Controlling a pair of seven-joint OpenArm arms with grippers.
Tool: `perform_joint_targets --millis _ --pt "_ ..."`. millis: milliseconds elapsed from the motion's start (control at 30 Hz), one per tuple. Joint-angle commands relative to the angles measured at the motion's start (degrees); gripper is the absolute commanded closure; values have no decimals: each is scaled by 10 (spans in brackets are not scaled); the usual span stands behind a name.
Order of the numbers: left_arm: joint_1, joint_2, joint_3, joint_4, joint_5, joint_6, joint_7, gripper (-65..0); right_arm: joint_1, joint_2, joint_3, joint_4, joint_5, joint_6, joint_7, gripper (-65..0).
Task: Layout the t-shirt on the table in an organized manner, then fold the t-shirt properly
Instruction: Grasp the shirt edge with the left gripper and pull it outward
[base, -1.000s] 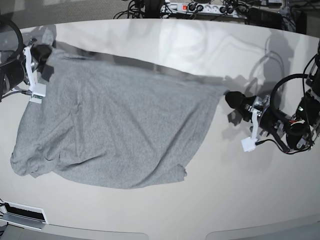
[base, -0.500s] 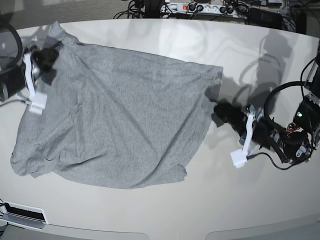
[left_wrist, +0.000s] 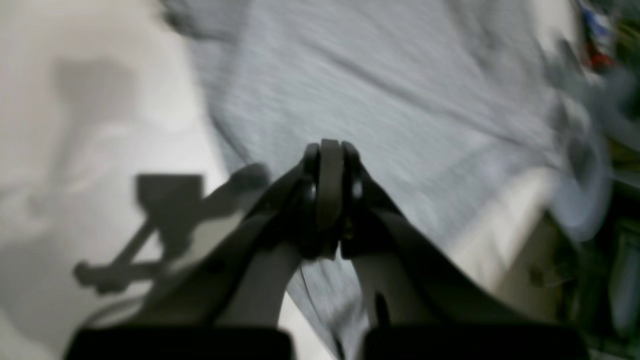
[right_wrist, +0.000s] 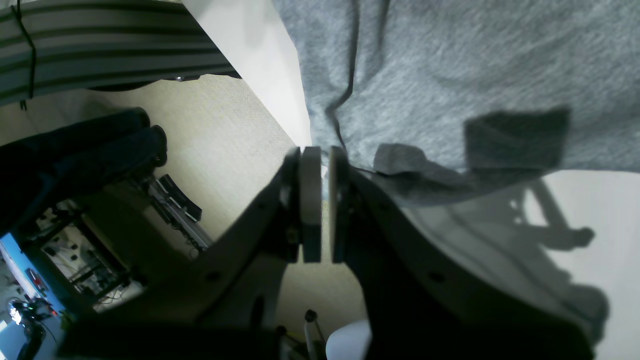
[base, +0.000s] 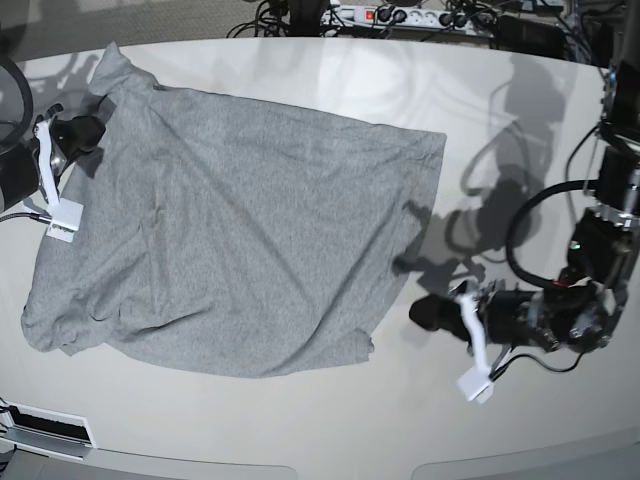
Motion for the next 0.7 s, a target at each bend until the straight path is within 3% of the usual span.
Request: perform_joint_targets --millis 0,100,167,433,667 --pt "-18 7 -13 9 11 10 -22 -78 9 12 7 5 10 2 2 -47" --pt "-15 39 -31 6 74 47 -61 -278 9 9 7 5 10 2 2 -47" --pt "-15 59 -37 -5 109 71 -85 -363 9 9 7 5 10 2 2 -47" --pt "-15 134 -38 -117 184 74 -163 -369 9 9 7 4 10 16 2 -46" --pt "-15 137 -45 -187 163 62 -234 -369 9 9 7 4 10 16 2 -46"
